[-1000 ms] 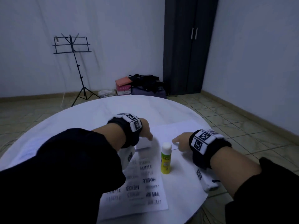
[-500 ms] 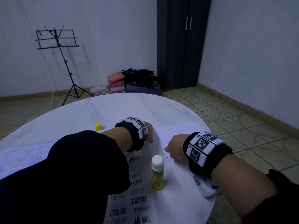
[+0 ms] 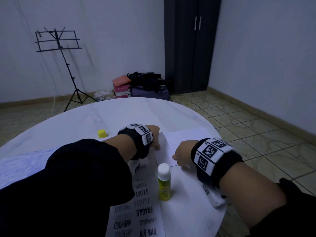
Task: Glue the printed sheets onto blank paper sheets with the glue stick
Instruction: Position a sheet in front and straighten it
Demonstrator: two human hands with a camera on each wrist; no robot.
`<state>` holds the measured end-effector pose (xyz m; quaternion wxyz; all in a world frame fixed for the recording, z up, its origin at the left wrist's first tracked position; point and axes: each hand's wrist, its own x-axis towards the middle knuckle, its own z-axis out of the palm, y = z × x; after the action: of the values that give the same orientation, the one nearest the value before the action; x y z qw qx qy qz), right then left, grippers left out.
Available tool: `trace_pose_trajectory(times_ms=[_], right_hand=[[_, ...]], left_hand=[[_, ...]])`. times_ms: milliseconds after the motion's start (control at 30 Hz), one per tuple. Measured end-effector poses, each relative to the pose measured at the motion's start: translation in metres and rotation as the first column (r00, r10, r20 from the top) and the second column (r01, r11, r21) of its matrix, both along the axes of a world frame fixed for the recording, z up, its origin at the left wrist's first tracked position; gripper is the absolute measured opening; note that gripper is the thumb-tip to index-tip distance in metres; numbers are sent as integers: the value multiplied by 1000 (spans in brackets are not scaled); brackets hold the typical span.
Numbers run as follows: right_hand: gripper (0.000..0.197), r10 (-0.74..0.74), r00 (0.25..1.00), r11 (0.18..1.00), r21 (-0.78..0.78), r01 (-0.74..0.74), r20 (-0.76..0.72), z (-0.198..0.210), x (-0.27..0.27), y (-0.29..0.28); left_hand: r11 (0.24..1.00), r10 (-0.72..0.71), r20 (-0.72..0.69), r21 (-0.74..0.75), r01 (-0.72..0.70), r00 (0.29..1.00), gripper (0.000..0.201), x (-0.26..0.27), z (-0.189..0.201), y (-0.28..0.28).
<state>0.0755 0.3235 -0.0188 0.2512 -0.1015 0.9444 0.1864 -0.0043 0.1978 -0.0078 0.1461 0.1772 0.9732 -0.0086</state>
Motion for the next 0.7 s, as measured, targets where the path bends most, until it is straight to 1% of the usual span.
trace_pose_trajectory(times_ms=[67,133,167,200,267,300,333,367,400,433,467,500,600,633,700], right_hand=[[43,-37,999,999,2,37,-1,1,0,-1],[43,-12,1000,1000,4,12,12,5,1,-2],[43,-13,1000,1000,13,13,14,7,1,-4],[43,-8,1000,1000,8,8,8,7,-1,-5],[45,-31,1000,1000,-1,31,3,7,-1,-4],[45,-58,998,998,-8,58,10,7,-1,-5],[45,-56,998,998,-26,56,5,5,-2,-4],[44,-81,997,995,-54,80,-2,8,1,-4],[43,-91,996,993,-80,89,-21,9,1,-4],[42,-100,994,990,-107,96,-32,12,3,-4],[41,-105,994,986,-134,100,-34,15,5,-5],[40,-117,992,981,-163,109,-39,17,7,-5],[40,-124,992,974,-191,117,-22,24,12,-6],[40,-120,992,977,-182,114,-24,26,14,-7],[40,-130,991,971,-207,122,-25,27,16,-6]], left_hand=[[998,2,-38,60,0,999,82,5,2,2],[987,49,6,156,-50,999,90,10,4,2],[968,94,52,228,-104,994,91,10,5,2],[926,149,124,330,-182,981,92,11,6,1],[767,231,303,528,-365,924,90,12,6,-2],[689,241,368,587,-425,898,88,13,7,-3],[634,243,409,619,-463,880,86,15,7,-4],[599,235,440,637,-485,867,87,15,7,-5],[581,222,464,643,-499,857,91,15,7,-6],[585,201,486,637,-502,850,93,14,7,-7],[611,167,504,622,-490,847,90,14,6,-7],[650,125,523,599,-468,843,82,13,4,-8],[765,17,568,523,-377,823,33,16,4,-10],[781,2,567,513,-355,824,21,16,4,-11],[770,-13,572,529,-356,820,12,16,4,-11]])
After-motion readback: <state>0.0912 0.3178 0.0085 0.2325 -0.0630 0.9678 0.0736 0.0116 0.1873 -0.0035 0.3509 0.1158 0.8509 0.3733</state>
